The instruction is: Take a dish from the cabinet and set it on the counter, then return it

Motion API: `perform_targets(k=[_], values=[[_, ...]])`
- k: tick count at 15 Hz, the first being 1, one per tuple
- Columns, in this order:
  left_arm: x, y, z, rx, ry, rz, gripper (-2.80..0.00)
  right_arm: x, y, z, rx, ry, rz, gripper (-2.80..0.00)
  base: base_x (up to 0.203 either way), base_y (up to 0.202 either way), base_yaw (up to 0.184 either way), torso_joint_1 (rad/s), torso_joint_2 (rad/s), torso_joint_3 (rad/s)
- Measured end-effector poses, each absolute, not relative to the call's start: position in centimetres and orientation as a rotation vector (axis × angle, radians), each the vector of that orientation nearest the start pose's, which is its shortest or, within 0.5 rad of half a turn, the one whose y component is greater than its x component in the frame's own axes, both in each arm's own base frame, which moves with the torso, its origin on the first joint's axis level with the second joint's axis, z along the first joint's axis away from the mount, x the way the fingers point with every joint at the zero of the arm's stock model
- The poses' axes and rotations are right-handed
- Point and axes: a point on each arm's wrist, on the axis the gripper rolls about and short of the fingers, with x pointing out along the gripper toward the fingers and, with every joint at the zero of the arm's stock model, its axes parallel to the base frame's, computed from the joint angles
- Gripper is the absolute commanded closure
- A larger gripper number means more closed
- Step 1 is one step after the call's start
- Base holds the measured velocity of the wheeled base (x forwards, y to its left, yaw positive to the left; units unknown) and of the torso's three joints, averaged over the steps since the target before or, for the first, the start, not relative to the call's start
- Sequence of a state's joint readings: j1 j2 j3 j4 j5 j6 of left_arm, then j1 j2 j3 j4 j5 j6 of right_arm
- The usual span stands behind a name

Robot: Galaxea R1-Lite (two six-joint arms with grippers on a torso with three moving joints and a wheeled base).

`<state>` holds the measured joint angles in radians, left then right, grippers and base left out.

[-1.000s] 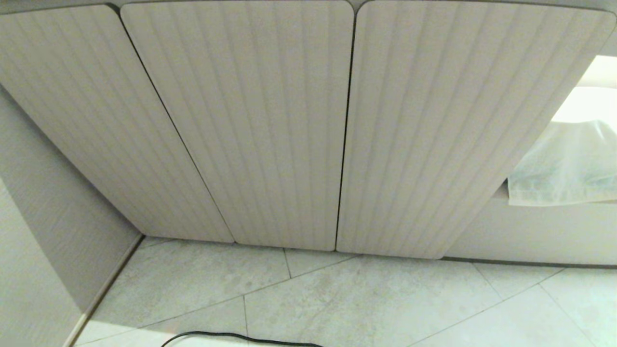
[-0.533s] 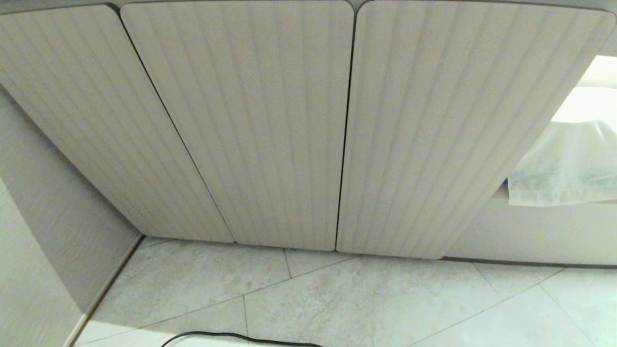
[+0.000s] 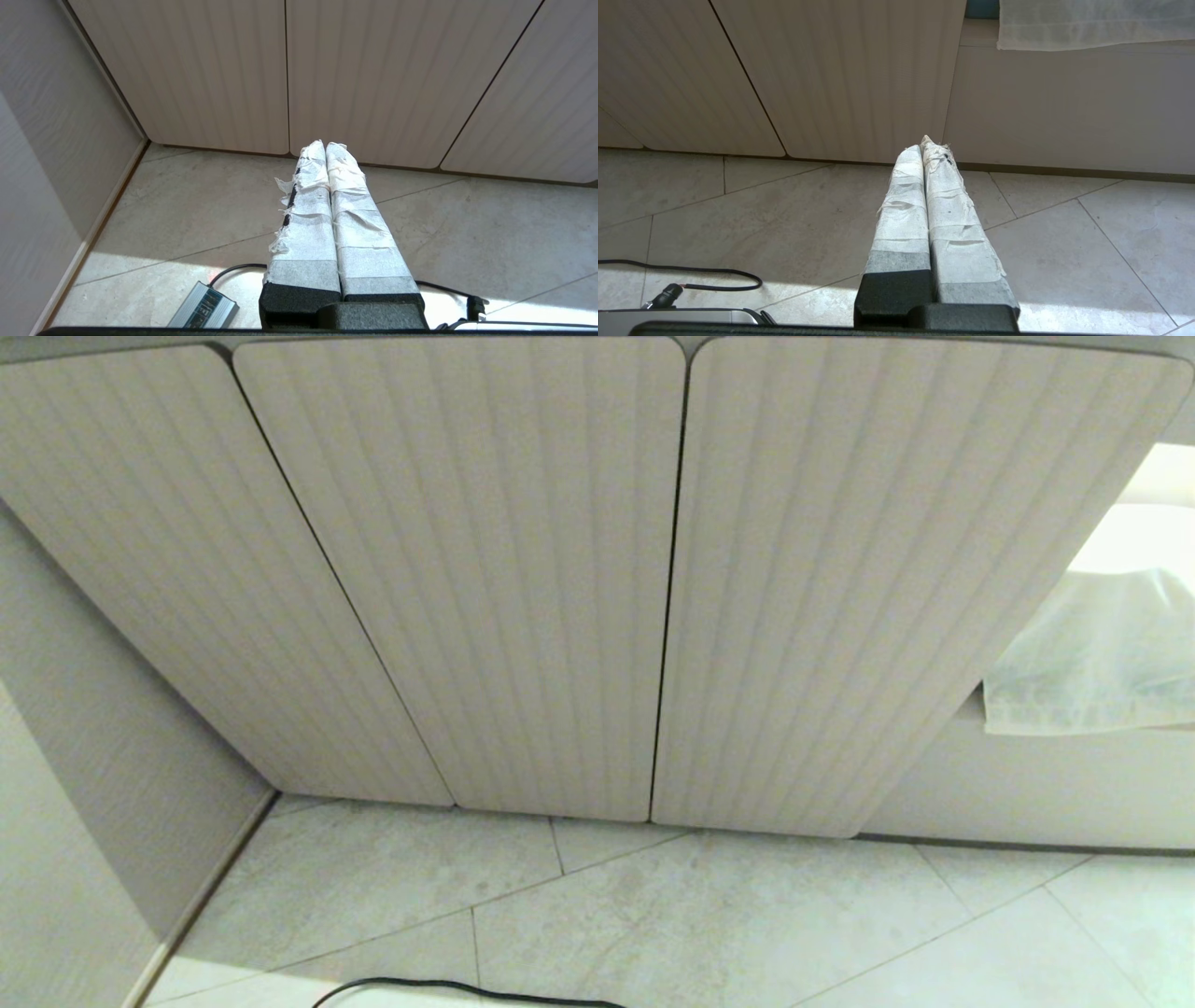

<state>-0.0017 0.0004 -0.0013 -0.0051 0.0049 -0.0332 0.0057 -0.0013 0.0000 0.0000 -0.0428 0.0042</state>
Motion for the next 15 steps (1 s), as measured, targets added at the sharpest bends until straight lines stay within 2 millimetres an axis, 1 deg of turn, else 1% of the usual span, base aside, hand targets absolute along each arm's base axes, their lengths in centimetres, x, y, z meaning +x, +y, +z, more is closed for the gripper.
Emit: perform_targets(k=[5,15], values=[[-2.29,0.02,7.63,-0.033,-0.006,0.004,0.0,-2.29,-0.13,7.58,0.081,-0.007,-0.045,0.0,0.0,0.0,0.0,0.0,0.0,0.0],[-2.28,0.02,7.62,-0.033,-0.006,0.003,0.0,-2.29,-0.15,7.6,0.089,-0.009,-0.053,0.0,0.0,0.0,0.0,0.0,0.0,0.0]])
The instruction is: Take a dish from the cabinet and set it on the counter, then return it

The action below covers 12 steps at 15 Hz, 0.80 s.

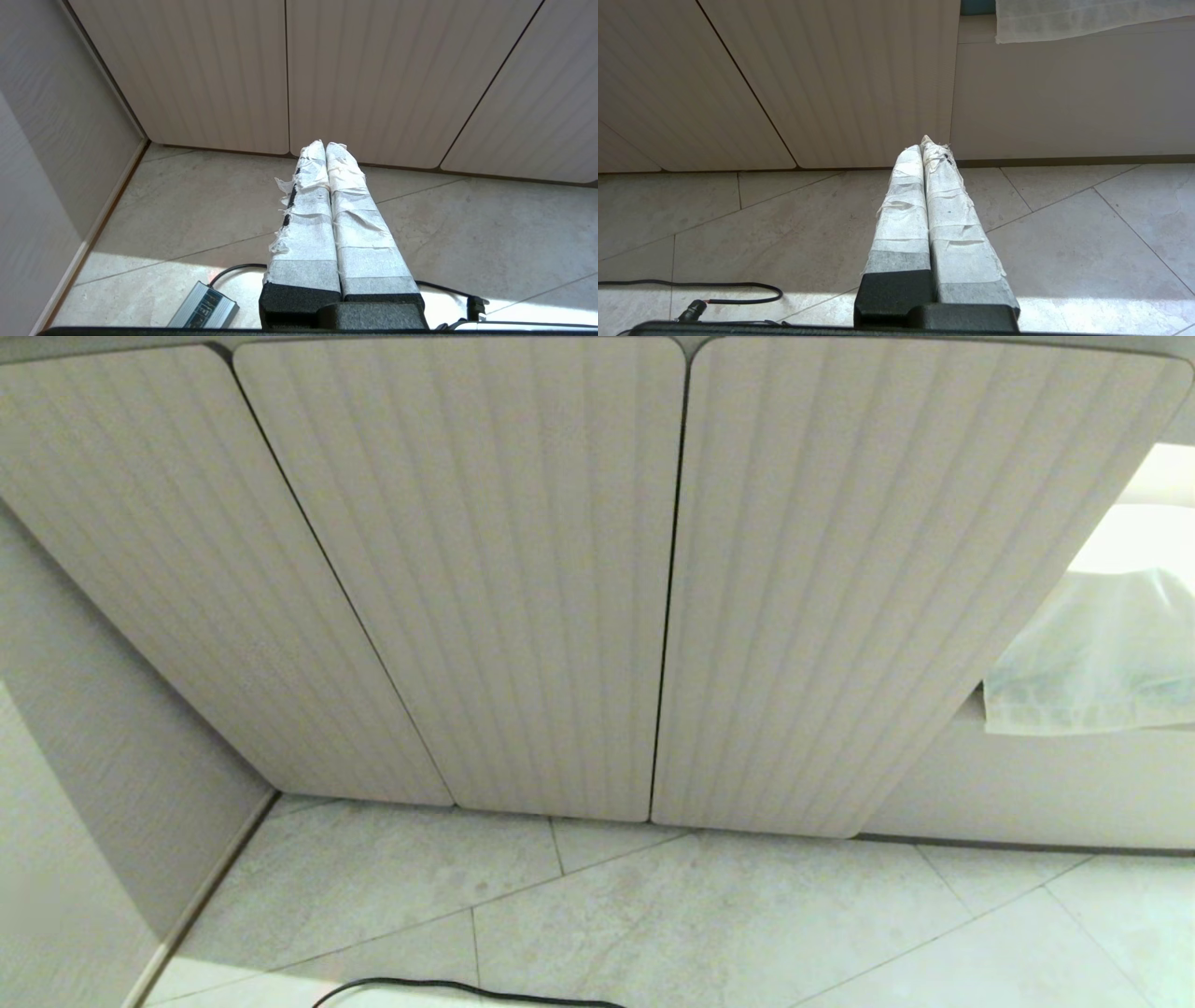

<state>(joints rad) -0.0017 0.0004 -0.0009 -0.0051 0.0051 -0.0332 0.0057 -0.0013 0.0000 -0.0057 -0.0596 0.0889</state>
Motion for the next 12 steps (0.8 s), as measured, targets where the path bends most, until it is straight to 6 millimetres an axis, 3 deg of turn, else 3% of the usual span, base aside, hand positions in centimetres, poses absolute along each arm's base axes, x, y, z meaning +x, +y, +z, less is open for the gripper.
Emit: perform_targets(k=[12], values=[[-2.28,0.01,7.62,-0.033,-0.006,0.003,0.0,-2.3,-0.14,7.62,0.087,-0.01,-0.052,0.0,0.0,0.0,0.0,0.0,0.0,0.0]])
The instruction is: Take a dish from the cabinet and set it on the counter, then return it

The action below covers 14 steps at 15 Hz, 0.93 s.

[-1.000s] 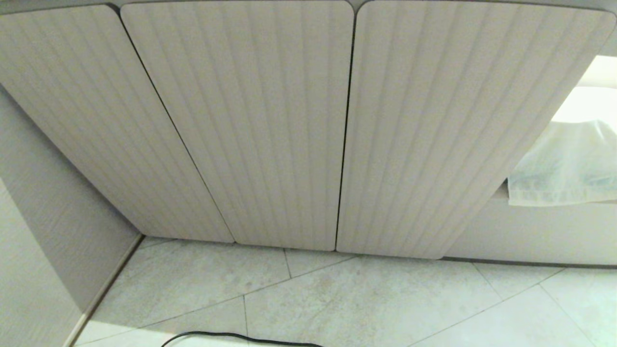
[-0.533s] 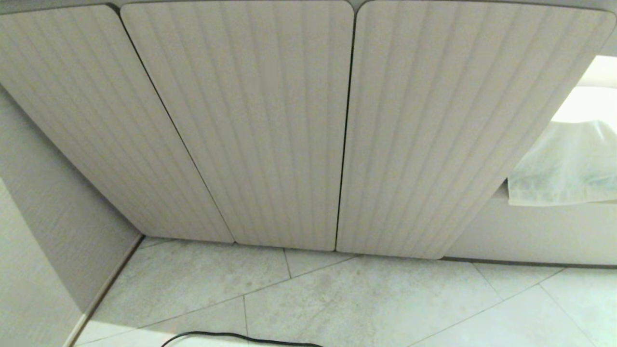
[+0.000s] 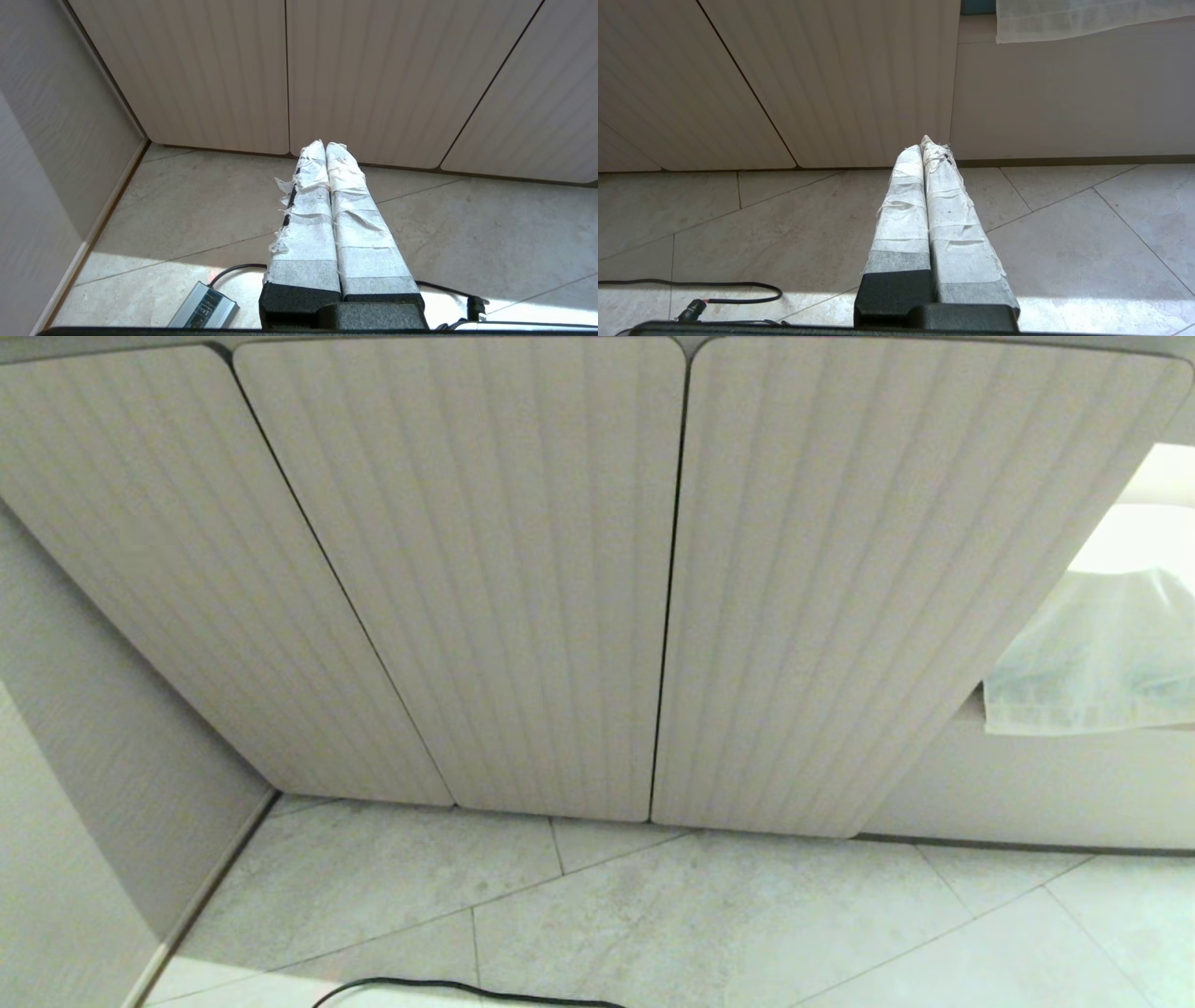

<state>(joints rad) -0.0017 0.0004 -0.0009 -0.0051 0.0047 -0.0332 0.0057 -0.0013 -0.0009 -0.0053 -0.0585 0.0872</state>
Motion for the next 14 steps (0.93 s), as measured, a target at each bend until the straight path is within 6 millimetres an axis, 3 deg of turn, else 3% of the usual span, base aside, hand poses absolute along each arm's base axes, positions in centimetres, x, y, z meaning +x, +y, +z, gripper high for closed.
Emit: perform_targets(k=[14], values=[[-2.28,0.02,7.62,-0.033,-0.005,0.004,0.0,-2.29,-0.14,7.59,0.082,-0.008,-0.052,0.0,0.0,0.0,0.0,0.0,0.0,0.0]])
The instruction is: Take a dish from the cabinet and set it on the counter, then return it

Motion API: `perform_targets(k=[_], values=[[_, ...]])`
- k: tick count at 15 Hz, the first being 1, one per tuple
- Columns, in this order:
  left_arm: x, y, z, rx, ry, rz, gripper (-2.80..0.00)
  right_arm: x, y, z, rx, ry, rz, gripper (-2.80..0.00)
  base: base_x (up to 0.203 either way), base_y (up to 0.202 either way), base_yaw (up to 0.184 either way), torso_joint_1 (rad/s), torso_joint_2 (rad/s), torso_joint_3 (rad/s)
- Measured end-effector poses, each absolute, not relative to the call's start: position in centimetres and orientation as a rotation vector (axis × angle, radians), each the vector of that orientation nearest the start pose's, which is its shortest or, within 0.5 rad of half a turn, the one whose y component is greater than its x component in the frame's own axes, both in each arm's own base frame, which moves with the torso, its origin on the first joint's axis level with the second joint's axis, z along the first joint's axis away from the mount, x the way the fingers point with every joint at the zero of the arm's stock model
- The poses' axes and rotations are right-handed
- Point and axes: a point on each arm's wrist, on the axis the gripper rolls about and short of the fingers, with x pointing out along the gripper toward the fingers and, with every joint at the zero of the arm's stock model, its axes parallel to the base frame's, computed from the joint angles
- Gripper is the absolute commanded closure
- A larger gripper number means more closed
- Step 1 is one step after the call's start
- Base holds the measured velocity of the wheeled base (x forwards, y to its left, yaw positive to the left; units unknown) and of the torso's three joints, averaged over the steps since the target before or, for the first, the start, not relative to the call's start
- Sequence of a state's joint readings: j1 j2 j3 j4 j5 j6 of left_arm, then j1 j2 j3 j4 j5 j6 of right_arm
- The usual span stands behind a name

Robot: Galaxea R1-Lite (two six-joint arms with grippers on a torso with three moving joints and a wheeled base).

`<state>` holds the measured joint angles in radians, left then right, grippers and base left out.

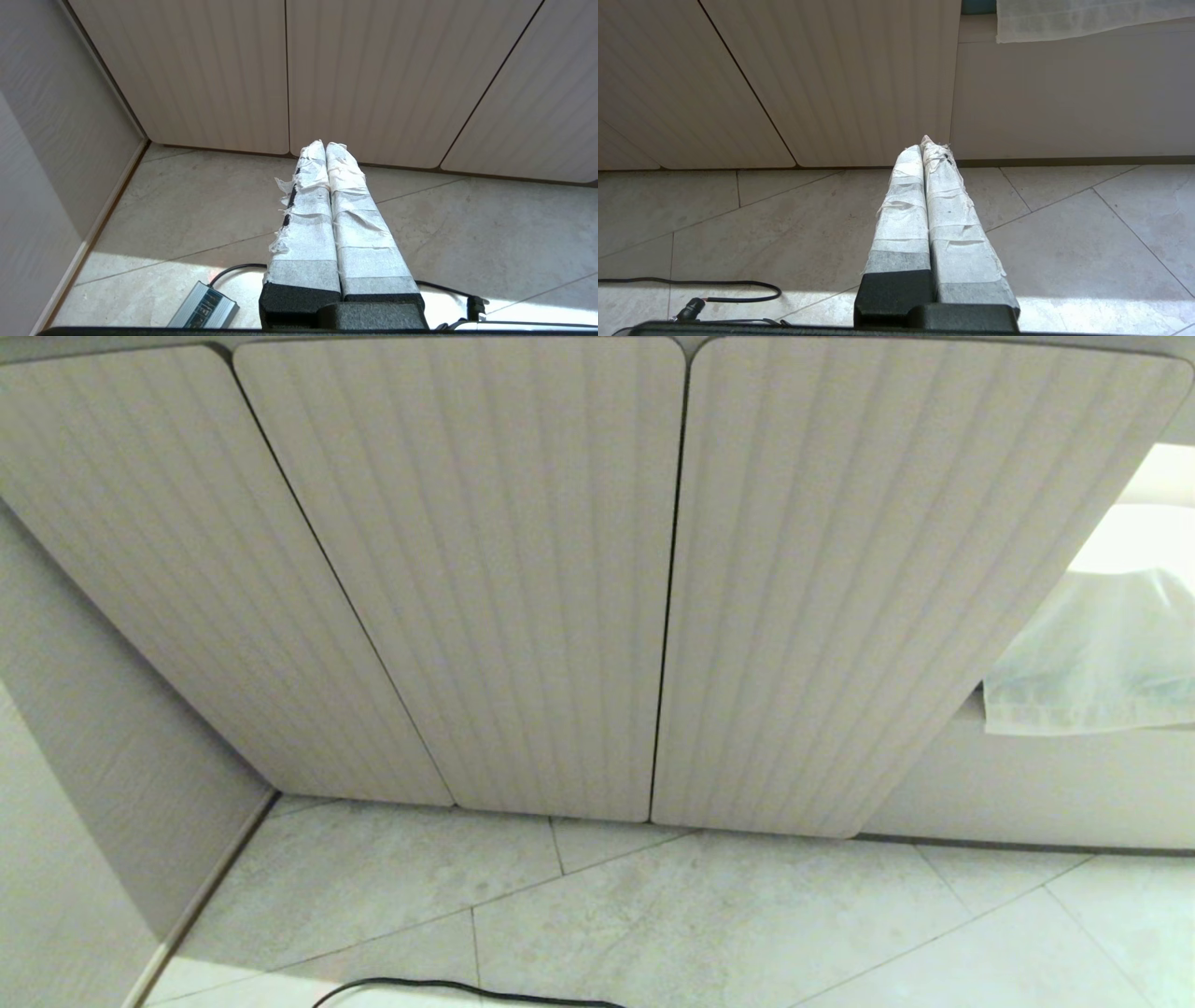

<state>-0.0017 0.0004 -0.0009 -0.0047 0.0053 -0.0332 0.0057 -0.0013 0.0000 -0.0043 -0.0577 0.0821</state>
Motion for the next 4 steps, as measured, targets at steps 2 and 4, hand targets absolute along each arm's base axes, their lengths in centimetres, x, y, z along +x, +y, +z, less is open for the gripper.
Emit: perform_targets(k=[2,4], values=[[-2.28,0.02,7.62,-0.033,-0.006,0.004,0.0,-2.3,-0.14,7.53,0.084,-0.001,-0.053,0.0,0.0,0.0,0.0,0.0,0.0,0.0],[-2.28,0.02,7.63,-0.033,-0.006,0.004,0.0,-2.3,-0.14,7.6,0.085,-0.009,-0.052,0.0,0.0,0.0,0.0,0.0,0.0,0.0]])
